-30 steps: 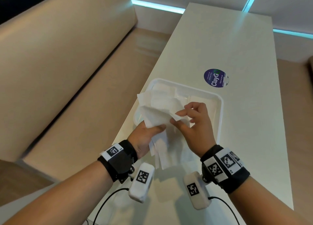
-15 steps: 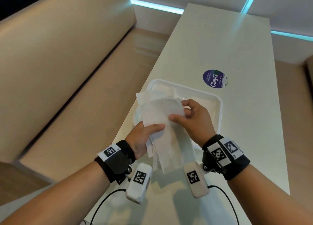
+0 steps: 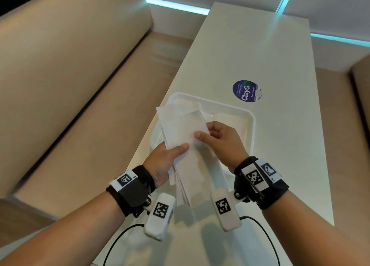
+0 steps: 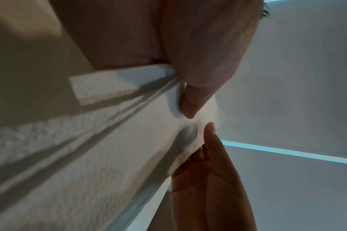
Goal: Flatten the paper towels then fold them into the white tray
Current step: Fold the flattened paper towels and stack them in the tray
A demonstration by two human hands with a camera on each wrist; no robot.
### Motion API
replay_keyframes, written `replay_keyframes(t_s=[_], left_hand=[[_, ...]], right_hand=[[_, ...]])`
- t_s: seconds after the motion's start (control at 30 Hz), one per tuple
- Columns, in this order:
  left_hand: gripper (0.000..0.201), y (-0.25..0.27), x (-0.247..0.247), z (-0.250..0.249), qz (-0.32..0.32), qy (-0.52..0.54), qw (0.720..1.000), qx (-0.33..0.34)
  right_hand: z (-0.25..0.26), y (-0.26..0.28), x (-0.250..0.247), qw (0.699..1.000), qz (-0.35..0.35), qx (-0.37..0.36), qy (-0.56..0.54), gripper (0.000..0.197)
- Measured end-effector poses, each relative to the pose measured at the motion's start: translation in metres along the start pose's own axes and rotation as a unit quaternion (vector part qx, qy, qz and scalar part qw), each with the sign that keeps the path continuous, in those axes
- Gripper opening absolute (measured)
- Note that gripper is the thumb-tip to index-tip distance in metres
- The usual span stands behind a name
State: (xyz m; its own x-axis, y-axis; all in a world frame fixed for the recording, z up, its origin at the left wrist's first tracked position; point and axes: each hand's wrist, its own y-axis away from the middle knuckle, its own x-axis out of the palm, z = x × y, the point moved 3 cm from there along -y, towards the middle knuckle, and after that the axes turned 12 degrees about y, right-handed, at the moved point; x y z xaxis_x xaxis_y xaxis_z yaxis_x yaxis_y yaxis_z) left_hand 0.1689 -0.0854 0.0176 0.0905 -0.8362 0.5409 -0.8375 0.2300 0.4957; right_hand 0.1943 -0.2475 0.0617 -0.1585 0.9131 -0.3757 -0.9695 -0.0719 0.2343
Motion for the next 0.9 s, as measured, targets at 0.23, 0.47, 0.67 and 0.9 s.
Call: replay_keyframes(t_s=[0.23, 0.47, 0.67, 0.9], left_hand=[[0.051, -0.004, 0.004, 0.002, 0.011, -0.024, 1.0, -0.003], [0.038, -0.017, -0.01, 0.002, -0.032, -0.073, 0.997, 0.002], [0.038, -0.017, -0.028, -0.009, -0.056, -0.063, 0.996, 0.012], [0.039, -0.016, -0.033, -0.018, -0.063, -0.046, 0.997, 0.014]], right_hand=[[-0.013, -0.01, -0.025, 0.995, -0.004, 0.005, 0.097, 0.011], [-0.04, -0.046, -0.071, 0.987, -0.07, 0.122, 0.082, 0.009], [-0.068, -0.077, -0.088, 0.961, -0.061, 0.223, 0.153, 0.018], [-0.072, -0.089, -0.086, 0.935, -0.052, 0.247, 0.25, 0.024]])
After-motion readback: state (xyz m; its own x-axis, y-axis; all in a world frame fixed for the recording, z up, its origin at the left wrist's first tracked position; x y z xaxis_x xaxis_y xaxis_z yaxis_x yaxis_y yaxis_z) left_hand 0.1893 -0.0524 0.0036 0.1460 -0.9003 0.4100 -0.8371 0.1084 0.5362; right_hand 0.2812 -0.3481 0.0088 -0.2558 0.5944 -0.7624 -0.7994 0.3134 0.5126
